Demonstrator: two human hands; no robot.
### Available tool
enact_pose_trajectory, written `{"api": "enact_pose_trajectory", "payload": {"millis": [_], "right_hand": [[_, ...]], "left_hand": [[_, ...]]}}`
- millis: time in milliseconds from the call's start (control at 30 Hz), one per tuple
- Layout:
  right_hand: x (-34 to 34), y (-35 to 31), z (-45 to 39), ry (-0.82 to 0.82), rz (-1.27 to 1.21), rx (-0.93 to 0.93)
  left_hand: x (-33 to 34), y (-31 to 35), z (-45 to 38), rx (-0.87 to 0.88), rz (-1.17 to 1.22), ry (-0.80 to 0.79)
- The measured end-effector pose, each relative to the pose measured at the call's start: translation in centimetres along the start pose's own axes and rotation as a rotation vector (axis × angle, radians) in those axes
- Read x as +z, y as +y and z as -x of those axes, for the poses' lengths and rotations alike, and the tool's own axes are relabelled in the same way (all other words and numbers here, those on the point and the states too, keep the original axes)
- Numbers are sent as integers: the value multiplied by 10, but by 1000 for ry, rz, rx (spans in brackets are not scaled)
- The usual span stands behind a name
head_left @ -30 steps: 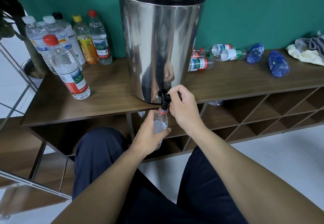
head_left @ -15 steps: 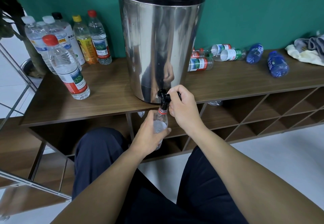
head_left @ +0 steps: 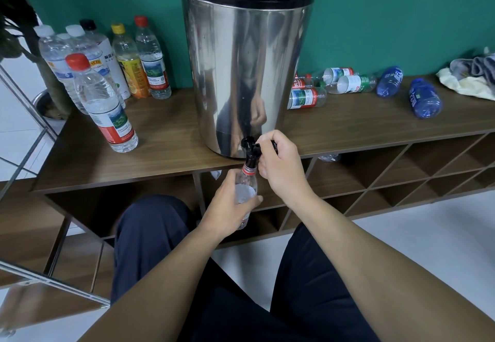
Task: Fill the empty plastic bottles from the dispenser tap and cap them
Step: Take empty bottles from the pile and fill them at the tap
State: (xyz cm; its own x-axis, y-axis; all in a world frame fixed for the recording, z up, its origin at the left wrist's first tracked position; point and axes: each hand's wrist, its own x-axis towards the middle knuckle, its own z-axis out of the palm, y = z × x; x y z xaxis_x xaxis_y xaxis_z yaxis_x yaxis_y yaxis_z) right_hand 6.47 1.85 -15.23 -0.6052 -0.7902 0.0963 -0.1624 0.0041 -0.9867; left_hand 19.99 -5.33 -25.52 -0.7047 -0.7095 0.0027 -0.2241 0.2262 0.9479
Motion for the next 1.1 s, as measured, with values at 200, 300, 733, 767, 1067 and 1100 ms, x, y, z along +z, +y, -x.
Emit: {"api": "enact_pose_trajectory", "payload": {"millis": [200, 300, 733, 767, 1067, 1100], "right_hand": [[0, -1, 1, 4, 4, -1], [0, 0, 1, -1, 3, -1], [0, 1, 0, -1, -3, -2], [0, 1, 1, -4, -3, -3], [0, 1, 0, -7, 2, -1], [0, 1, 0, -8, 2, -1]], "left_hand": [[-1, 2, 0, -23, -9, -8], [0, 1, 1, -17, -21, -4], [0, 1, 1, -10, -11, -4], [0, 2, 1, -12, -13, -6], [0, 3, 2, -17, -13, -3], [0, 3, 2, -18, -12, -4]]}}
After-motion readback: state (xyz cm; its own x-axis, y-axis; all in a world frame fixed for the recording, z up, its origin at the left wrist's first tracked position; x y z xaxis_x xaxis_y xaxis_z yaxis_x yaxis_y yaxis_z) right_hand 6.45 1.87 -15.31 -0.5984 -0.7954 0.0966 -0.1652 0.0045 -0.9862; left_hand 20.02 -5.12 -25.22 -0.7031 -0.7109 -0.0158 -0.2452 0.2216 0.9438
